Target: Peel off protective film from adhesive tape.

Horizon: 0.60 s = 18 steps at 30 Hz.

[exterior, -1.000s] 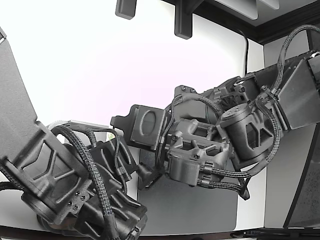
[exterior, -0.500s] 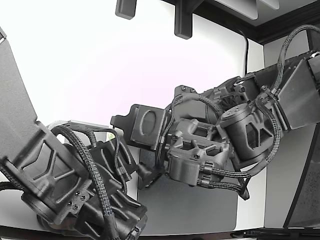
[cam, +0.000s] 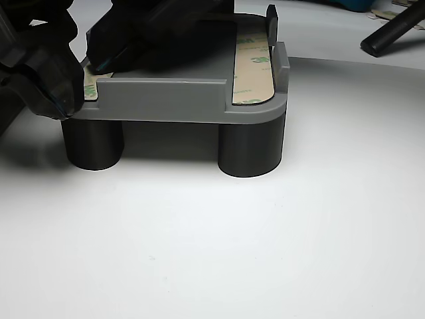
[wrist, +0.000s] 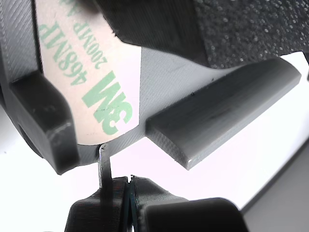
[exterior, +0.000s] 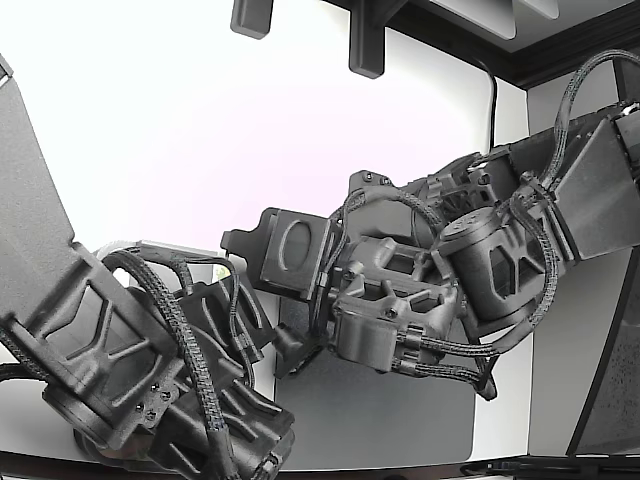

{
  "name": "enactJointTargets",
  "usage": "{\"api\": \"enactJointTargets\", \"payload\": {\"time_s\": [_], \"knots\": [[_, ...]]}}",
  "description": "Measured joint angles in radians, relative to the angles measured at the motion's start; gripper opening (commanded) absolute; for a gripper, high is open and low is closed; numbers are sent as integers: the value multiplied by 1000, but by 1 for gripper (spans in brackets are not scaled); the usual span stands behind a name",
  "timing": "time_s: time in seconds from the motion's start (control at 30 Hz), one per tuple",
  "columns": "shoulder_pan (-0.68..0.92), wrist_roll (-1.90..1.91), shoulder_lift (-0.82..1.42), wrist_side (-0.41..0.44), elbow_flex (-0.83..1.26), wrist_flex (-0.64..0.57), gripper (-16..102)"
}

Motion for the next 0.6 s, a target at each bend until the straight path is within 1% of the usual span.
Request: {"api": "enactJointTargets", "payload": {"time_s": [0.6], "knots": [[0, 0, -2, 0, -8, 3, -10]]}}
